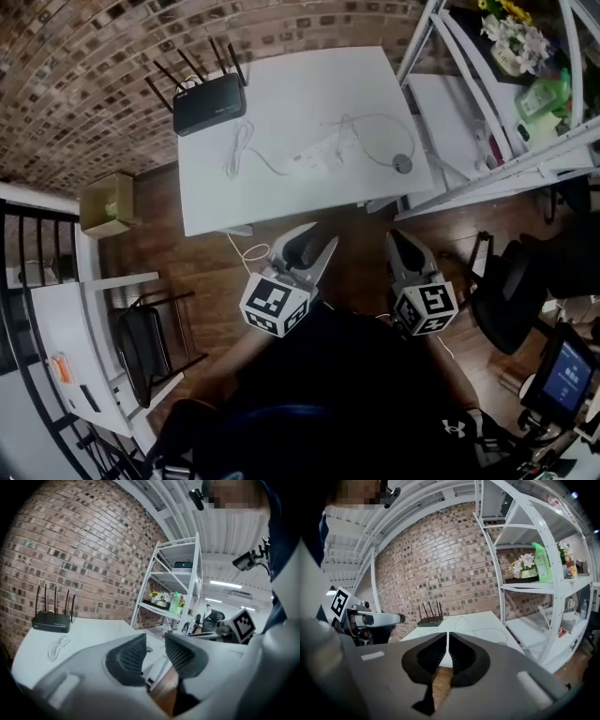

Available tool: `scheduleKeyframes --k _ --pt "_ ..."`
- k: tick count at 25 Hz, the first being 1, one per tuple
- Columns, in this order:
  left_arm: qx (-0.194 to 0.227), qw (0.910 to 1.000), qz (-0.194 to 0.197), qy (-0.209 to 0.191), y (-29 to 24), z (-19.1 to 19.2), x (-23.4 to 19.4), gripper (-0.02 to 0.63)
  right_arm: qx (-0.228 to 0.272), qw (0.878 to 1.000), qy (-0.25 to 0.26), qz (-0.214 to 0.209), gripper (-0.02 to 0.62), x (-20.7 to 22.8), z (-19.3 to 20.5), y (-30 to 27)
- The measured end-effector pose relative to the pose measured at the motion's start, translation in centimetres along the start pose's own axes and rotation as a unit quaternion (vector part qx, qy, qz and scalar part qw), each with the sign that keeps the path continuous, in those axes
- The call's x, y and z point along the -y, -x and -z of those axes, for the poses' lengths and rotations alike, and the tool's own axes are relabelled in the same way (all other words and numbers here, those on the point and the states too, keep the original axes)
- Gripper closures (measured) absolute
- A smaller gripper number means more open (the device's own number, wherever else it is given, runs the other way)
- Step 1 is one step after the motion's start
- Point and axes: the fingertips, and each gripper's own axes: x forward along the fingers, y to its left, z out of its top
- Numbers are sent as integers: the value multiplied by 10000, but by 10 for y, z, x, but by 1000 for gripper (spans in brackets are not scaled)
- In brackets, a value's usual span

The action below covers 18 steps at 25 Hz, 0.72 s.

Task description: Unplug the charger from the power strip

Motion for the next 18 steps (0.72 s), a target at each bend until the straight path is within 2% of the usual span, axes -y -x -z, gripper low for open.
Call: scheduleKeyframes --k 5,10,14,18 --pt "-117 9998 47 145 -12 -13 -68 482 -257 9987 357 255 574 -5 -9 -59" --pt "-337 9994 52 1 -27 -2 -115 482 -652 9970 277 304 572 -2 2 -111" --pt "-712 9968 -349 30 -38 24 -154 482 -1050 9932 336 370 561 10 21 -139" --pt "-888 9937 -687 55 -56 40 -181 481 -1266 9905 401 355 500 20 35 -171"
